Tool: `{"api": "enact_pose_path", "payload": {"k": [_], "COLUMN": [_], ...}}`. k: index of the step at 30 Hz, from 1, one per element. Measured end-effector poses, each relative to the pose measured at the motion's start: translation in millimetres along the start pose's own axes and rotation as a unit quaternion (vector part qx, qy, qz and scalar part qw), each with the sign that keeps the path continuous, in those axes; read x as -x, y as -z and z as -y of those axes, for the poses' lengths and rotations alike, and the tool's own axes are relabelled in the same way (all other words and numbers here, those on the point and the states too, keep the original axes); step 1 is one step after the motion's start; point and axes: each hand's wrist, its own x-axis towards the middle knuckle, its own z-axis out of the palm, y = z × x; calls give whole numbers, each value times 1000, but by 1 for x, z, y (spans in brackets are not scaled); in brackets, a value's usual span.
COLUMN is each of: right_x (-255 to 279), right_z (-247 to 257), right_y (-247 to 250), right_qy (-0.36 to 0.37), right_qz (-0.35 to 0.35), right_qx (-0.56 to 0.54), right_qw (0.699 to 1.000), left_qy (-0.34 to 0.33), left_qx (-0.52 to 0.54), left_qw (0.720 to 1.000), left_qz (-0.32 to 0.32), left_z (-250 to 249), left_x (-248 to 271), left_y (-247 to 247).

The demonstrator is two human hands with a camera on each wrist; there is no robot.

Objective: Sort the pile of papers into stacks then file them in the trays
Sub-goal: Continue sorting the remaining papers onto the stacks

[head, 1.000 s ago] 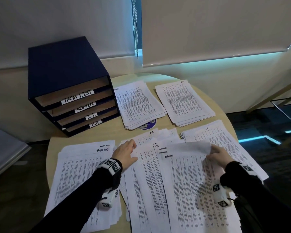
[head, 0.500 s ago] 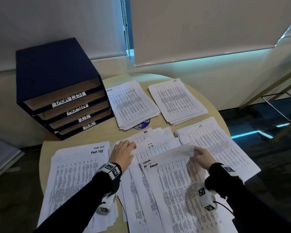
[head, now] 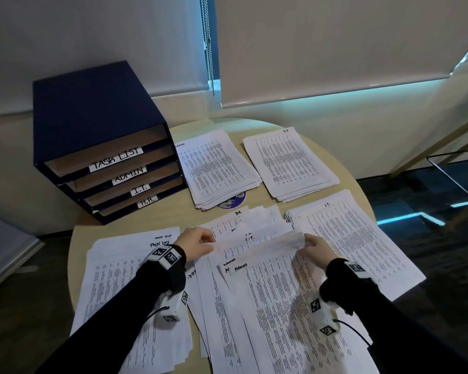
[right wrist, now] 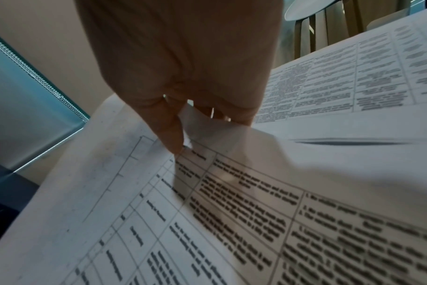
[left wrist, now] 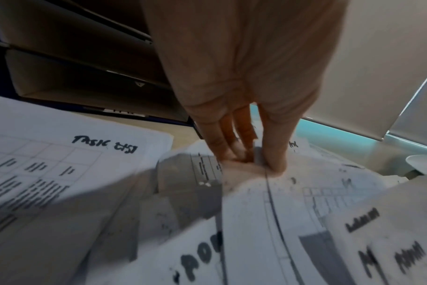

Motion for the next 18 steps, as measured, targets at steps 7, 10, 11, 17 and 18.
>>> {"api": "enact_pose_path", "payload": {"k": [7, 10, 11, 17, 18], "right_x": [-6, -9, -9, -9, -8], "right_z": [4, 3, 2, -10, -12], "right_y": [-15, -23, -24, -13, -10], "right_qy": [21, 30, 34, 42, 47], "right_qz": [-16, -30, -38, -71, -72], "right_qx": [-22, -13, -7, -1, -9], "right_qw": [999, 999, 999, 997, 996], "left_qy": [-27, -4, 5, 60, 63], "left_qx": [57, 83, 96, 307, 316], "left_qw": [997, 995, 994, 949, 946], "left_qz": [-48, -55, -45, -33, -38], "left_z": [0, 1, 1, 6, 5], "left_x": [6, 9, 9, 7, 7], "left_y": [-2, -7, -8, -4, -4]}}
